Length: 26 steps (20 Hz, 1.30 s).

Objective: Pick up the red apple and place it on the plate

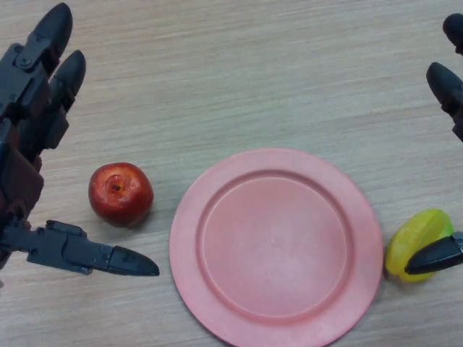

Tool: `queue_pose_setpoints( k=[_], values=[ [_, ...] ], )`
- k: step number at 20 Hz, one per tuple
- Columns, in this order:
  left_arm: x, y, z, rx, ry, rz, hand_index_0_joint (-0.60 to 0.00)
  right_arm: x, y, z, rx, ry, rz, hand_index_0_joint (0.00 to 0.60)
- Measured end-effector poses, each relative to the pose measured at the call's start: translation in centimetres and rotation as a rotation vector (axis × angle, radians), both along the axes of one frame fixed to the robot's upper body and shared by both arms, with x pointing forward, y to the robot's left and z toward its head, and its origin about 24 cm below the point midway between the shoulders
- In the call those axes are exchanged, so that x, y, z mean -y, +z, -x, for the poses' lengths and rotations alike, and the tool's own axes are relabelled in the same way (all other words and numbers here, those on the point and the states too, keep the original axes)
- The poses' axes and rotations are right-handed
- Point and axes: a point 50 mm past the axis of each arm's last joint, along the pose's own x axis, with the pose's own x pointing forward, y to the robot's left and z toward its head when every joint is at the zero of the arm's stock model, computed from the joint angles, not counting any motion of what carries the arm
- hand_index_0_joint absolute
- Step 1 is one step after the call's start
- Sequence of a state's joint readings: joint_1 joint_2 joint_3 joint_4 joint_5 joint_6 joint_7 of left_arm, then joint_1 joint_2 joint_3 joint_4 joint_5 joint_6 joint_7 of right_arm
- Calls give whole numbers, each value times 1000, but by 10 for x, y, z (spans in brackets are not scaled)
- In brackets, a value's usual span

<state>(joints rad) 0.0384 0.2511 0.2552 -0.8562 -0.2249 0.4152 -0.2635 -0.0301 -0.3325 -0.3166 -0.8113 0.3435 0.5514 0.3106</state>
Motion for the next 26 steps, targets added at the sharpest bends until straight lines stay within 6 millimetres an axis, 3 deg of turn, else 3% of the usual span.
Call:
queue_pose_setpoints(
  k=[11, 19, 26],
  values=[
    [-6, -7, -7, -13, 16, 10, 0, -3, 3, 5, 17, 12, 12, 0],
    [-49, -58, -66, -99, 256, -104, 0, -2, 1, 5, 7, 10, 6, 0],
    [-35, -113, -99, -267, 238, -183, 0, 0, -3, 5, -10, -1, -11, 0]
  ],
)
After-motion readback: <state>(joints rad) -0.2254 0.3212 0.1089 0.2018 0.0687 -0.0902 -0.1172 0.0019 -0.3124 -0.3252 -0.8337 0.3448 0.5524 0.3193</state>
